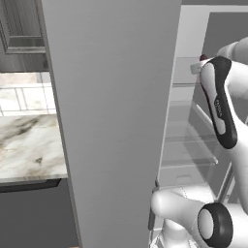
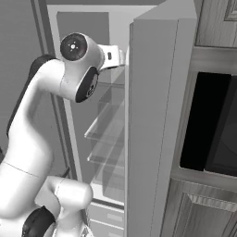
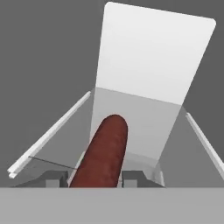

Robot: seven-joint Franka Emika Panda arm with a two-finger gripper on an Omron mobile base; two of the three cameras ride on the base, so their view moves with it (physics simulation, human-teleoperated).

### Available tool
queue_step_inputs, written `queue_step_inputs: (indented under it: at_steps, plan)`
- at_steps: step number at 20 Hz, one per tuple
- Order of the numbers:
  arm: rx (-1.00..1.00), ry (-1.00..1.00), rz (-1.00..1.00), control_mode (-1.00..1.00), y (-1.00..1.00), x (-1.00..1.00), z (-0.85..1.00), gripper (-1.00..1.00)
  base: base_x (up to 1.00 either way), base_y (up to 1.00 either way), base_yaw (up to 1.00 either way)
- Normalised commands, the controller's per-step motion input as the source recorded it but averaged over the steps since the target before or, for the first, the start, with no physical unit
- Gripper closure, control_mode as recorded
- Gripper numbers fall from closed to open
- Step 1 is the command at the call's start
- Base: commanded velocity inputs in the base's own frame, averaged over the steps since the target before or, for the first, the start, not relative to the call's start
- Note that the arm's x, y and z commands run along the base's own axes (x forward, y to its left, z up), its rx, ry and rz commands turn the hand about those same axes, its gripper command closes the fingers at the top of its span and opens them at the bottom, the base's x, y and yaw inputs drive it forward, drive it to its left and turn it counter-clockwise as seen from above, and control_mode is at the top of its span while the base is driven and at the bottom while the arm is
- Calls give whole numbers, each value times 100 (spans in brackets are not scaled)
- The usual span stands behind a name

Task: Move the hot dog bun to the plate on the dining table and place the condiment next to that plate. Then navigate to the fridge and take the sausage and place it on the plate as well.

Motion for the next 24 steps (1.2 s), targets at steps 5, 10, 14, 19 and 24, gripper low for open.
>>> queue_step_inputs:
  at_steps: [5, 10, 14, 19, 24]
  plan:
    - [0, 3, -11, -100, 23, -73, 24, 100, 0, 0, 0]
    - [-3, 4, -10, -100, 36, -61, 9, 100, 0, 0, 0]
    - [-3, 0, -2, -100, 18, -54, -2, 100, 0, 0, 0]
    - [0, -3, 0, -100, 1, -53, 0, 100, 0, 0, 0]
    - [-1, 4, 0, -100, 2, -12, -1, 100, 0, 0, 0]
